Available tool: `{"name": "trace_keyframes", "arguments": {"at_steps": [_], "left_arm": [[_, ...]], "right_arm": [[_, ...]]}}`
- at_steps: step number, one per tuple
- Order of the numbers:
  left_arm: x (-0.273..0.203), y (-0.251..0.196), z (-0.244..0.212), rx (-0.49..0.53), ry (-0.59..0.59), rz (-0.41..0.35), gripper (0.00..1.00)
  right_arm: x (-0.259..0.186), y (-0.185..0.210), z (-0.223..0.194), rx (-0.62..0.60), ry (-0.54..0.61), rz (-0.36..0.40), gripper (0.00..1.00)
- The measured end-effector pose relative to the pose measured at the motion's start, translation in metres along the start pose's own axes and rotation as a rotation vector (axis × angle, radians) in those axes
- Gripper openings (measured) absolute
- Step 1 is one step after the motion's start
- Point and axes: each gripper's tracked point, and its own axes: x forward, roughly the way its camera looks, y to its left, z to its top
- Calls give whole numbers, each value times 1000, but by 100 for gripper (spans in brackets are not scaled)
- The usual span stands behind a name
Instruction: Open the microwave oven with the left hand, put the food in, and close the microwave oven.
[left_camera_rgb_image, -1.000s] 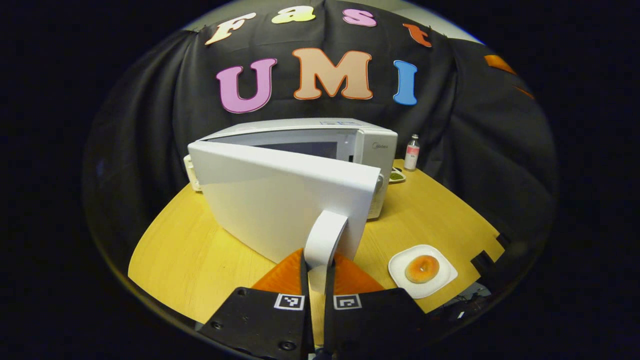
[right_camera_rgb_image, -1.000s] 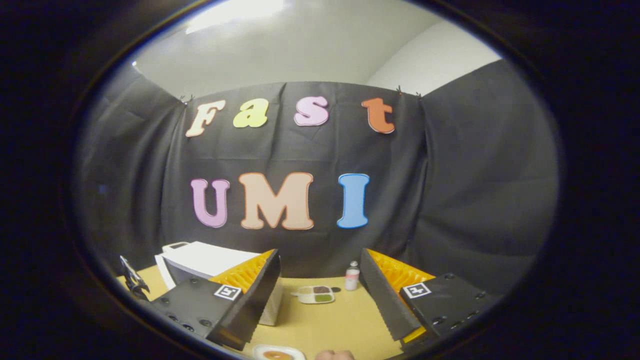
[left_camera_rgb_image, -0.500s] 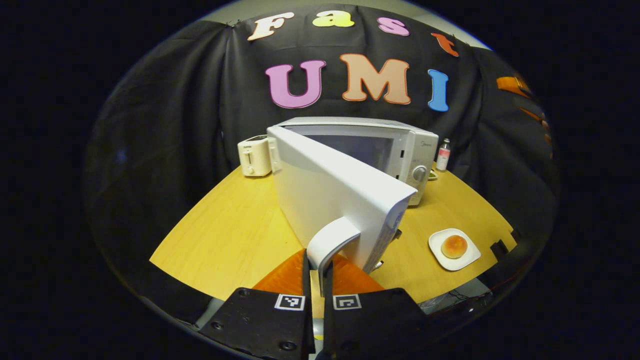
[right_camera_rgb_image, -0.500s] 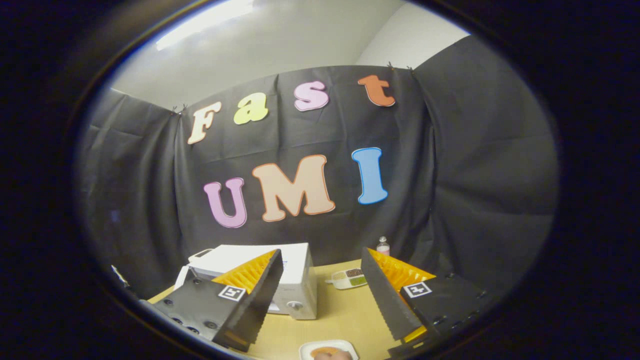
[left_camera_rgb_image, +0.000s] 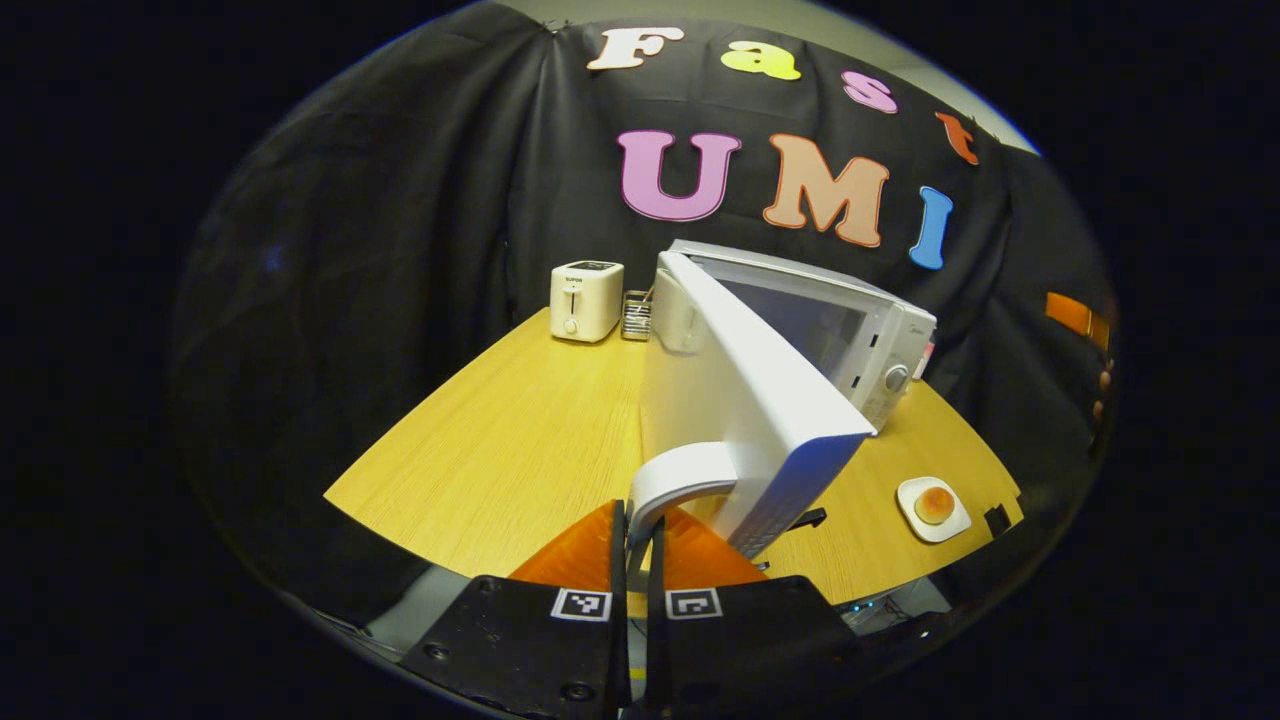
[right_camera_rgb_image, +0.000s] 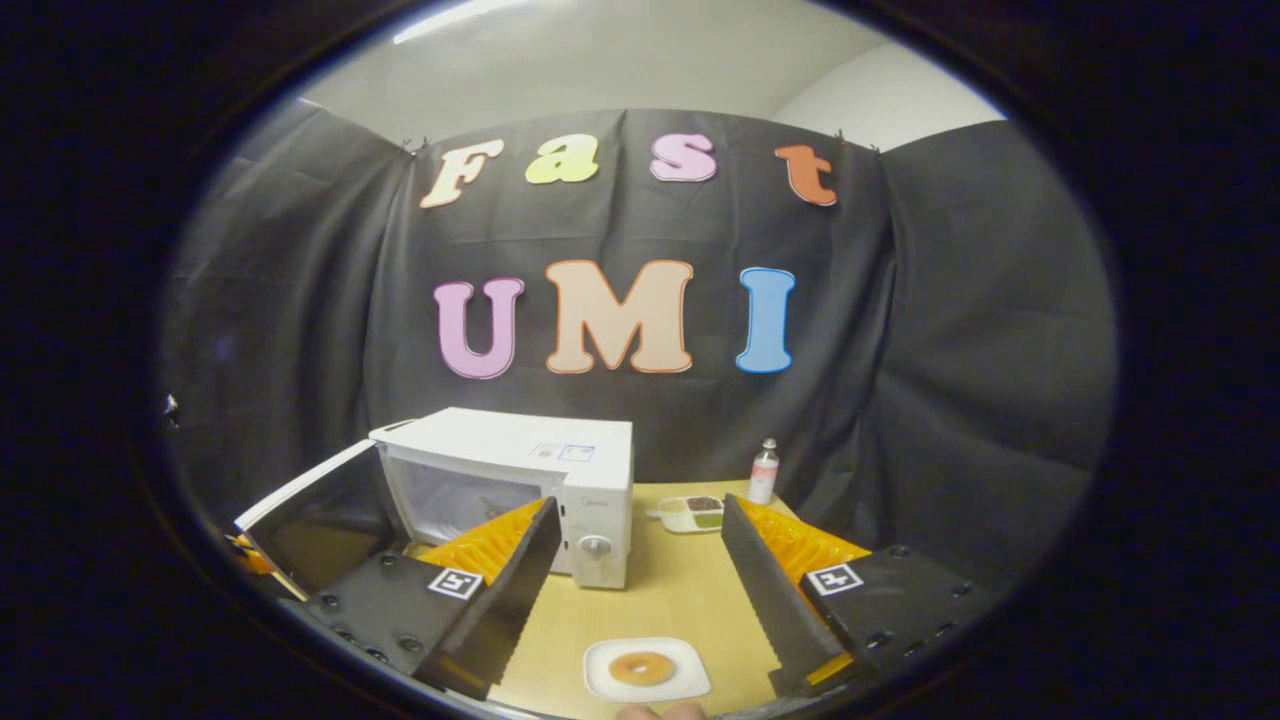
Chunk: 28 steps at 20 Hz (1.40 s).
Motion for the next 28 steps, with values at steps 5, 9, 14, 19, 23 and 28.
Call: {"name": "trace_keyframes", "arguments": {"at_steps": [5, 9, 14, 19, 23, 28], "left_arm": [[-7, 13, 0, 32, 6, 14, 10], [-34, 42, 16, 56, -23, 110, 80], [-85, 88, 97, 85, -164, 291, 93], [-121, 83, 214, 101, -402, 344, 93], [-119, 49, 259, 153, -505, 327, 95], [-95, 12, 270, 118, -502, 246, 95]], "right_arm": [[4, 6, -10, -15, 18, 24, 97], [14, 10, -25, -29, 47, 52, 97], [33, 10, -58, -38, 124, 72, 97], [49, 8, -106, -23, 209, 65, 97], [50, 2, -159, -45, 298, 46, 100], [52, -7, -220, -61, 408, 29, 98]]}}
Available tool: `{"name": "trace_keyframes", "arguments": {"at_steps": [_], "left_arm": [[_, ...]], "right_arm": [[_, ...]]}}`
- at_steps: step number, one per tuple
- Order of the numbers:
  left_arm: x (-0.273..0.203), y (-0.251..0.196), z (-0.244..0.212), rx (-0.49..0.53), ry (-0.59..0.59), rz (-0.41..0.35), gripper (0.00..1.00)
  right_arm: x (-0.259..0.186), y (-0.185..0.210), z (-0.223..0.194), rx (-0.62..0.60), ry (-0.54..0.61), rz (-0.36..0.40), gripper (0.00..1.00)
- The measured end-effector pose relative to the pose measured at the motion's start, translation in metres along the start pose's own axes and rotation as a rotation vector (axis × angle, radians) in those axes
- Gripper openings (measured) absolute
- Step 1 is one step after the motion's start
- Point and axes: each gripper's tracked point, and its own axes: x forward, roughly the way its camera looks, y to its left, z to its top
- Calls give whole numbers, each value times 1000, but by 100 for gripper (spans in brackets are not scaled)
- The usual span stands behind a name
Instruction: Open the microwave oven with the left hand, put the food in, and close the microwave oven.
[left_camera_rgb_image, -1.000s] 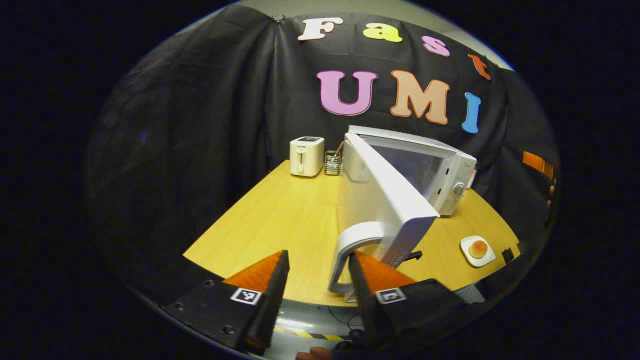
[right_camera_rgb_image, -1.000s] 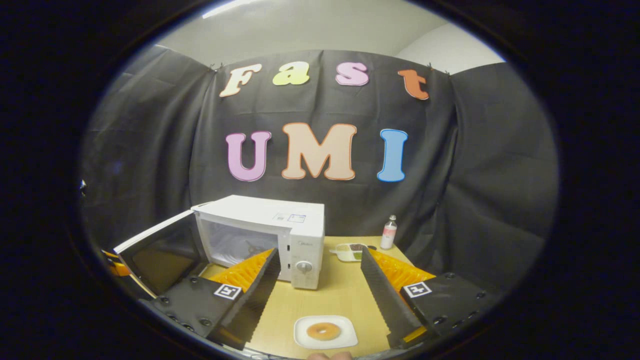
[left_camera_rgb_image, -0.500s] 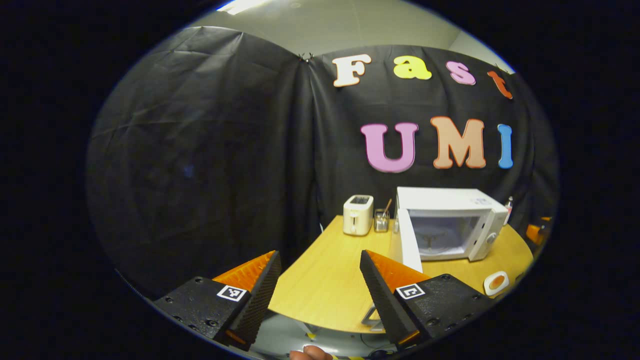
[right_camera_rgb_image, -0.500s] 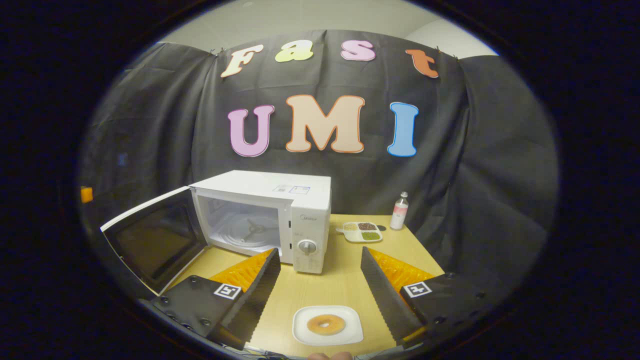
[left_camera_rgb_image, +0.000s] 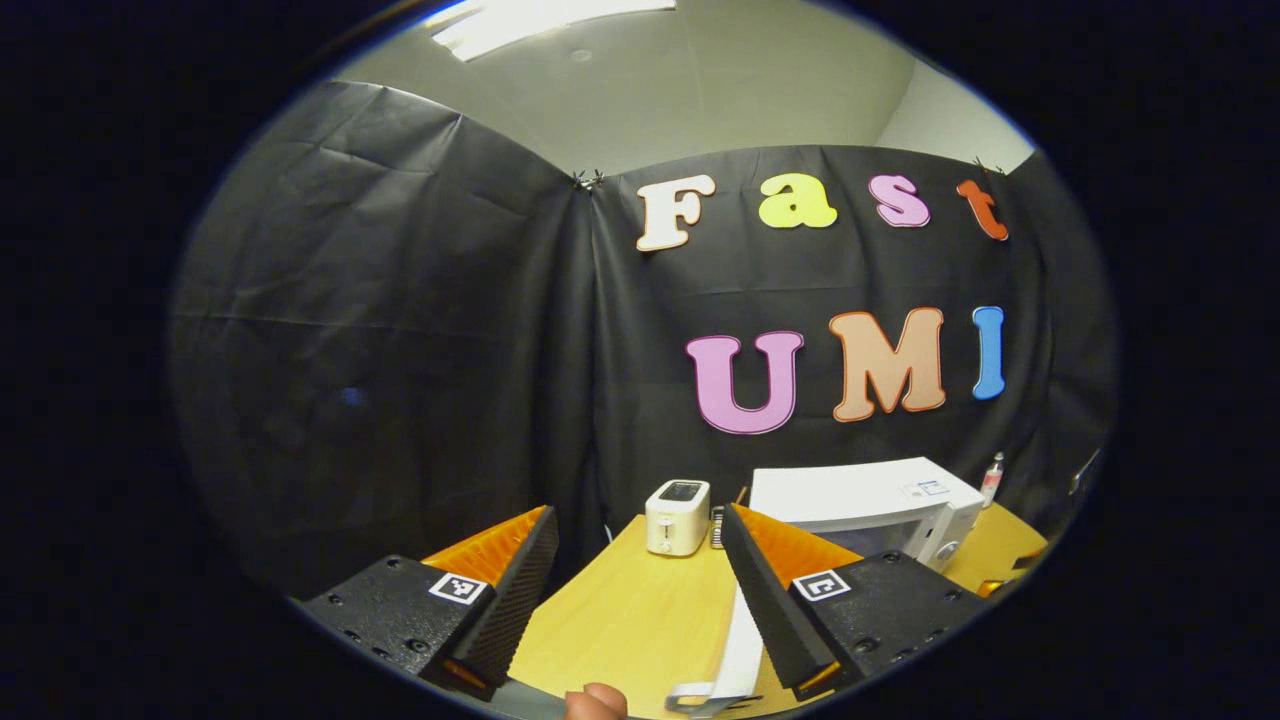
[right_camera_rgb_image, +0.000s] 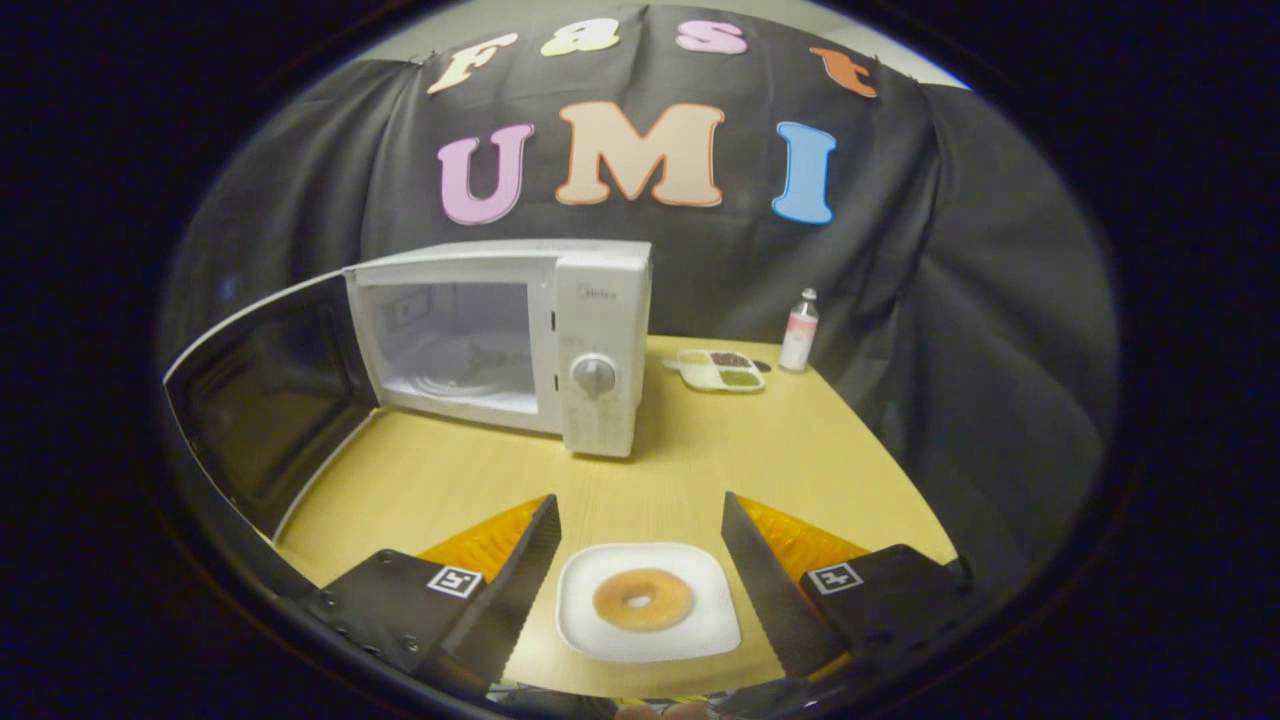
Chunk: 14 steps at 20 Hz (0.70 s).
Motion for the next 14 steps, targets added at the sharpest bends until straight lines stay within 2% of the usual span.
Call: {"name": "trace_keyframes", "arguments": {"at_steps": [7, 14], "left_arm": [[15, -28, 26, 6, -49, -49, 94], [22, -35, 17, 8, -17, -63, 95]], "right_arm": [[27, 3, -60, -29, 131, 12, 100], [37, 3, -97, -12, 214, -2, 98]]}}
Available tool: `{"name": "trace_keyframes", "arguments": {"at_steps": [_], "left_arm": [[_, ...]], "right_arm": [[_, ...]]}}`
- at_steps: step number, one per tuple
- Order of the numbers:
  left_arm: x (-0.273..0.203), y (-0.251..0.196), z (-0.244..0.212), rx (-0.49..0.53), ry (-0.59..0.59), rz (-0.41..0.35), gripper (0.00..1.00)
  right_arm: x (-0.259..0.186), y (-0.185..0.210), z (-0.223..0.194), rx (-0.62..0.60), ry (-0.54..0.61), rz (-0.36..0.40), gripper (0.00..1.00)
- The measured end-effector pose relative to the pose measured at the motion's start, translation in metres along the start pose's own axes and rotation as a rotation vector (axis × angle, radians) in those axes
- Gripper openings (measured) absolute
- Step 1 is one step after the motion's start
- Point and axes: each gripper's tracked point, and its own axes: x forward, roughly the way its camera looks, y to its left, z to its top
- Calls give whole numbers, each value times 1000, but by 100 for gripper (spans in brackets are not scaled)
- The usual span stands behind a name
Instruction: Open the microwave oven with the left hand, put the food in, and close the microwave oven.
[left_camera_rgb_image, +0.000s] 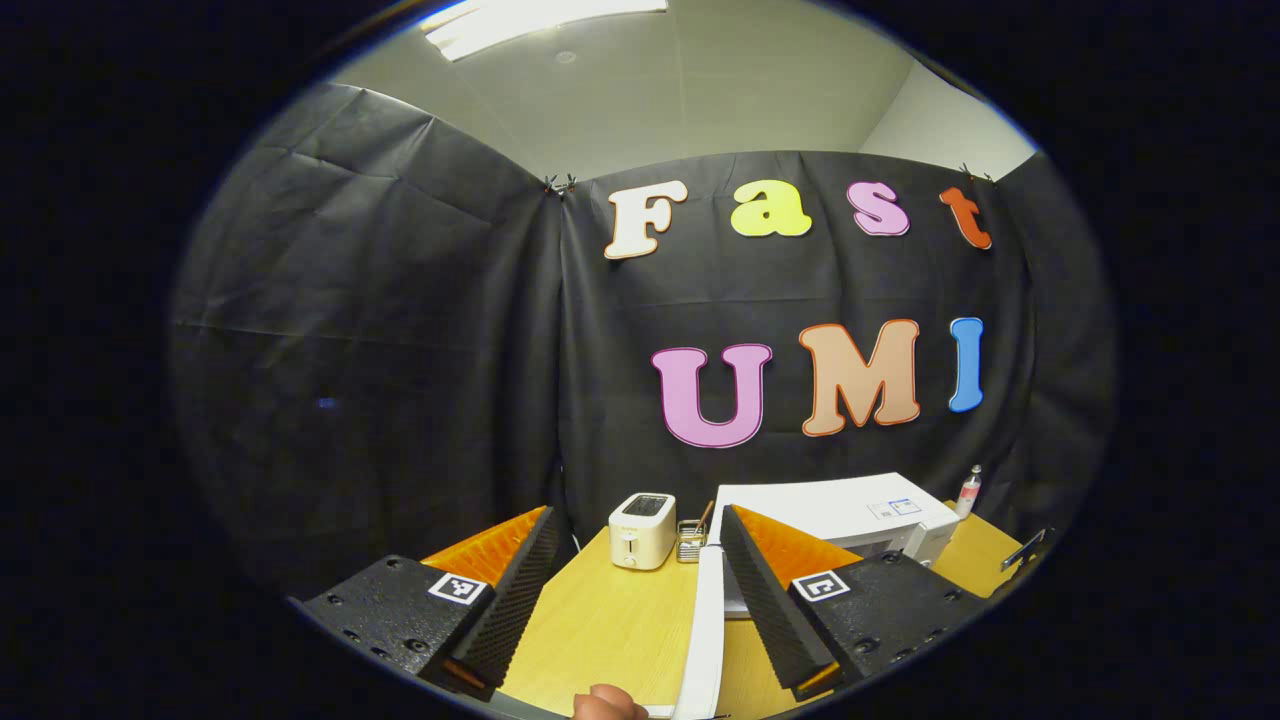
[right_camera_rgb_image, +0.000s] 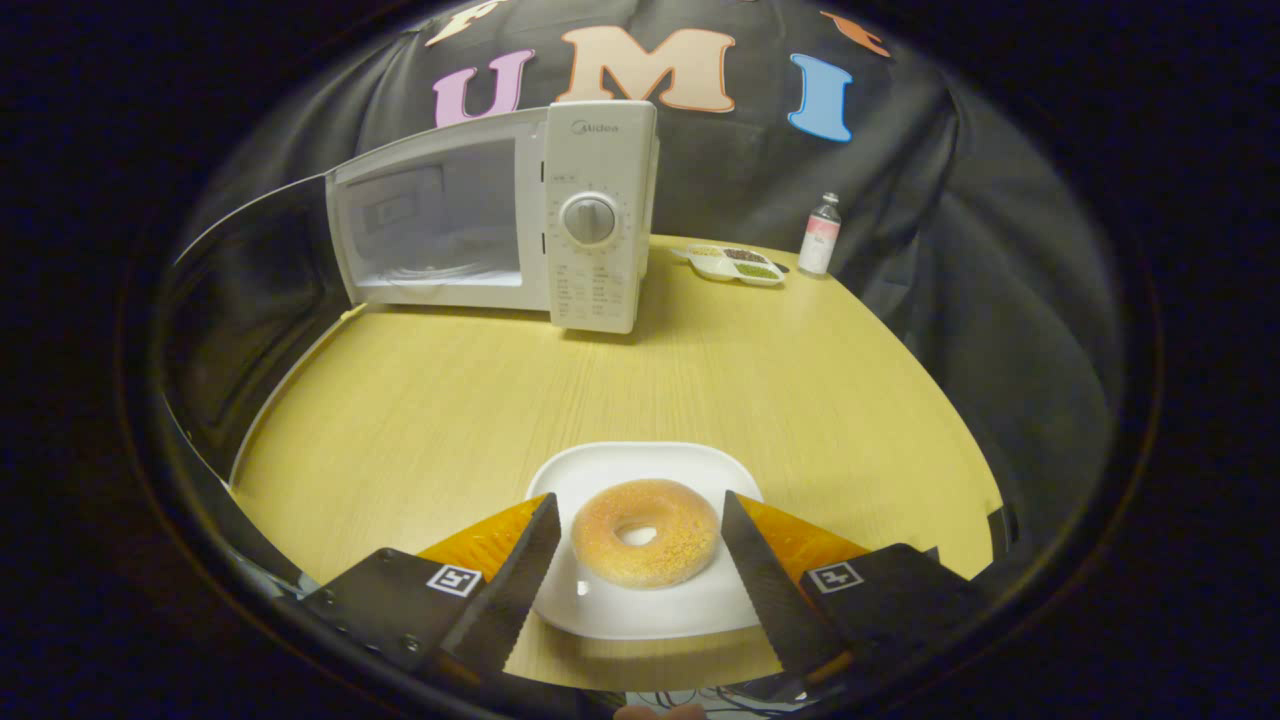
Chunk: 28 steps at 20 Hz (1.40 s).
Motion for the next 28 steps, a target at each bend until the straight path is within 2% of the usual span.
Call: {"name": "trace_keyframes", "arguments": {"at_steps": [5, 11, 18, 19, 20, 23, 24, 25, 28], "left_arm": [[4, 3, -4, 7, 21, 6, 94], [6, 0, -6, 8, 23, -9, 94], [8, -1, -11, 14, 28, -25, 95], [9, 0, -12, 15, 29, -22, 94], [8, 2, -12, 13, 29, -21, 95], [9, 5, -15, 14, 34, -20, 95], [8, 6, -16, 18, 36, -18, 95], [7, 8, -16, 21, 36, -15, 95], [2, 14, -19, 34, 42, -1, 95]], "right_arm": [[7, 2, -11, 8, 32, 4, 100], [10, 3, -13, 52, 50, 5, 82], [3, 12, 0, 87, 38, 28, 82], [1, 16, 7, 103, 26, 39, 81], [-1, 21, 16, 122, 11, 55, 87], [-3, 48, 48, 209, -22, 134, 87], [-4, 60, 61, 244, -30, 166, 82], [-5, 71, 72, 276, -38, 198, 81], [-2, 105, 106, 388, -43, 288, 82]]}}
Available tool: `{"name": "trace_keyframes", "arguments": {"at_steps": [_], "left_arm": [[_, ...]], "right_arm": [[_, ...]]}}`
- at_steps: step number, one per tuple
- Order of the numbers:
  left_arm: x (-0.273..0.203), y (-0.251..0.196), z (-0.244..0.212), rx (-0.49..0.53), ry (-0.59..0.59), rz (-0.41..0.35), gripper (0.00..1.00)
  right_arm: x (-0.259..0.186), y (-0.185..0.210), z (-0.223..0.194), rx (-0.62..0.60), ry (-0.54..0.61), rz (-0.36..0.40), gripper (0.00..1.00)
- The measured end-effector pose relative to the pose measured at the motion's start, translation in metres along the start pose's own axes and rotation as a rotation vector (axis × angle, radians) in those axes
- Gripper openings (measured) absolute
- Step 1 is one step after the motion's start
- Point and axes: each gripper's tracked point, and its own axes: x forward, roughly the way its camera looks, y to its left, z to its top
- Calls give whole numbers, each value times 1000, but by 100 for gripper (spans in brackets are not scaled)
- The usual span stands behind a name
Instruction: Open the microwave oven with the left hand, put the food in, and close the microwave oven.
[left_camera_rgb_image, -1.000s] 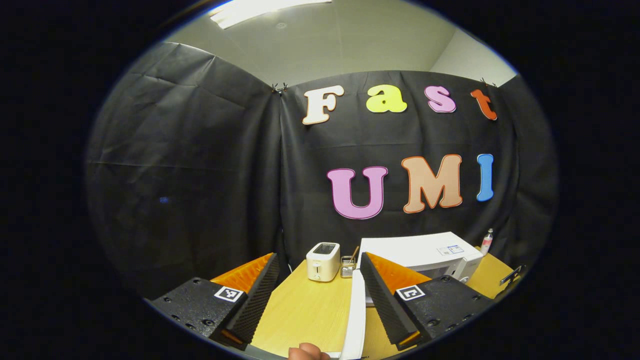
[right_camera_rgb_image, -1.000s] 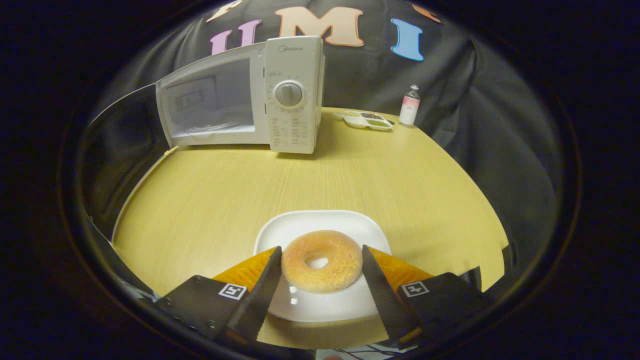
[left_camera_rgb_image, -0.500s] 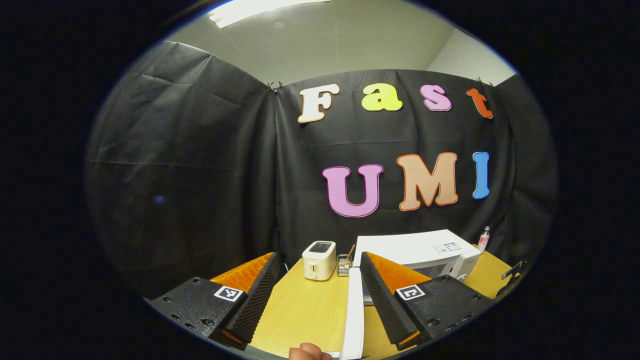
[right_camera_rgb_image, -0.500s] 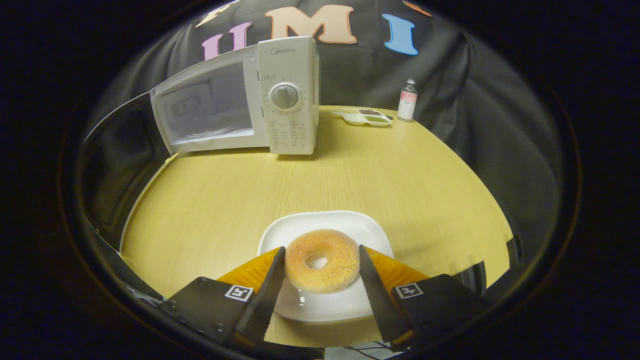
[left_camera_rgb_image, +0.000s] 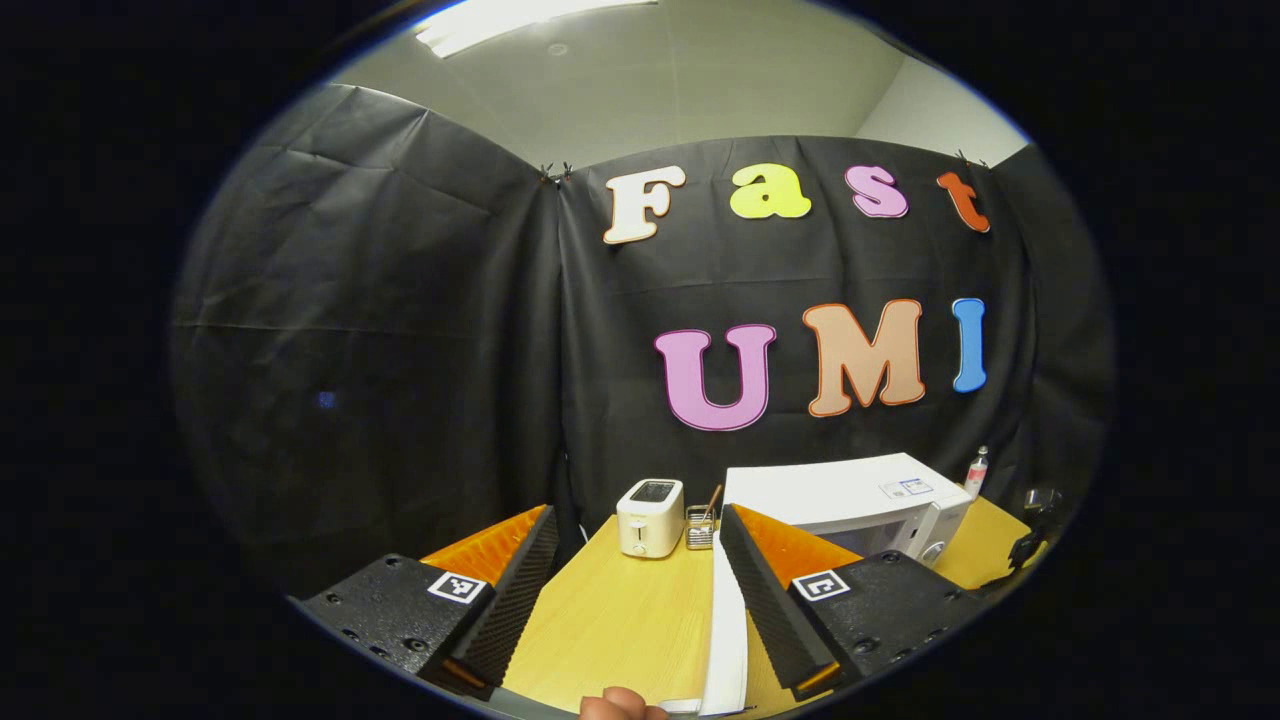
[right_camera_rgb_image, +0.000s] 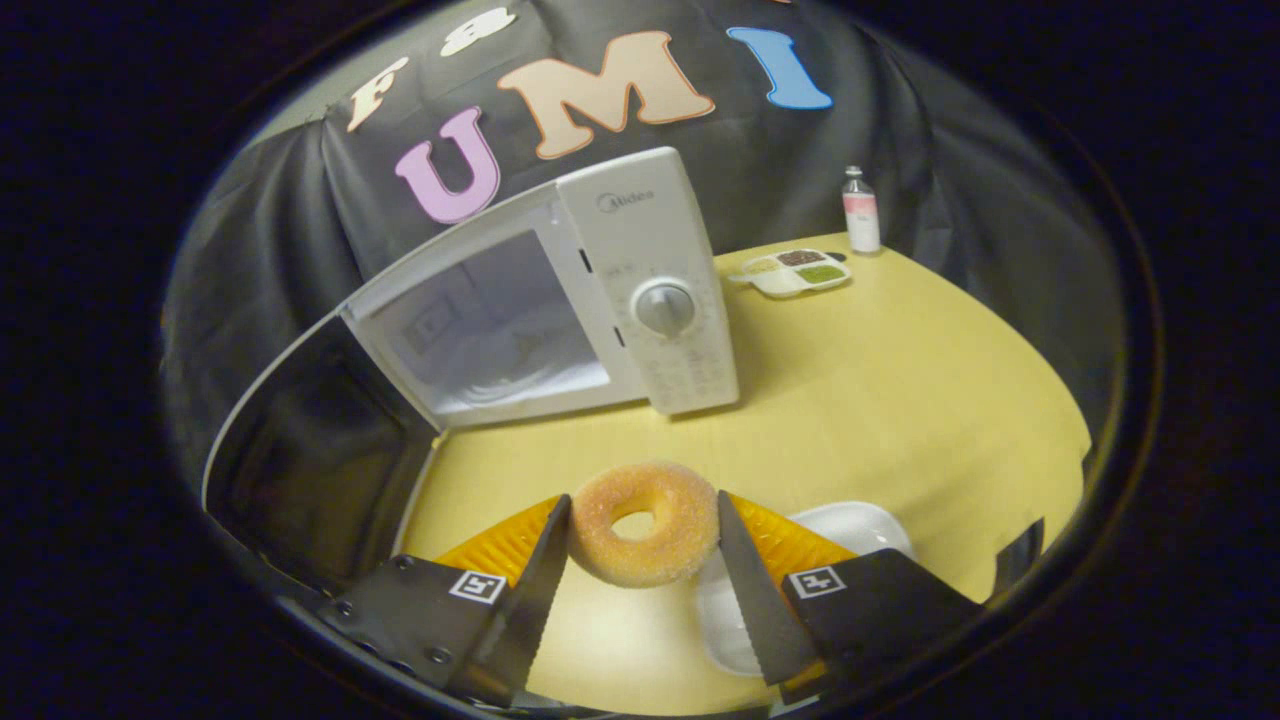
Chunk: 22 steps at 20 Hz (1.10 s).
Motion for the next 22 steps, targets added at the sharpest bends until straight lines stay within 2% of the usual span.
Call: {"name": "trace_keyframes", "arguments": {"at_steps": [4, 8, 11, 12, 13, 14, 16, 17, 18, 19, 21, 22], "left_arm": [[-8, 13, -1, 32, 4, 34, 96], [-16, 23, -8, 32, 27, 71, 100], [-24, 30, -8, 50, 35, 98, 98], [-26, 33, -7, 58, 35, 108, 100], [-28, 35, -7, 65, 41, 118, 98], [-31, 36, -9, 69, 49, 128, 100], [-37, 40, -15, 71, 72, 146, 100], [-39, 41, -18, 66, 82, 152, 100], [-39, 42, -22, 61, 98, 162, 100], [-40, 44, -25, 58, 115, 174, 100], [-48, 50, -32, 55, 139, 202, 97], [-52, 52, -34, 56, 149, 214, 100]], "right_arm": [[31, 50, 23, 217, 18, 93, 81], [66, 89, 44, 346, 6, 137, 80], [87, 120, 58, 454, -9, 183, 80], [94, 126, 62, 470, -22, 185, 80], [99, 131, 63, 479, -32, 180, 80], [107, 135, 64, 485, -43, 170, 86], [121, 139, 62, 471, -61, 140, 86], [126, 141, 64, 459, -77, 132, 79], [136, 143, 65, 446, -88, 113, 79], [137, 145, 67, 441, -112, 104, 86], [150, 152, 74, 416, -150, 94, 86], [158, 155, 77, 401, -164, 87, 80]]}}
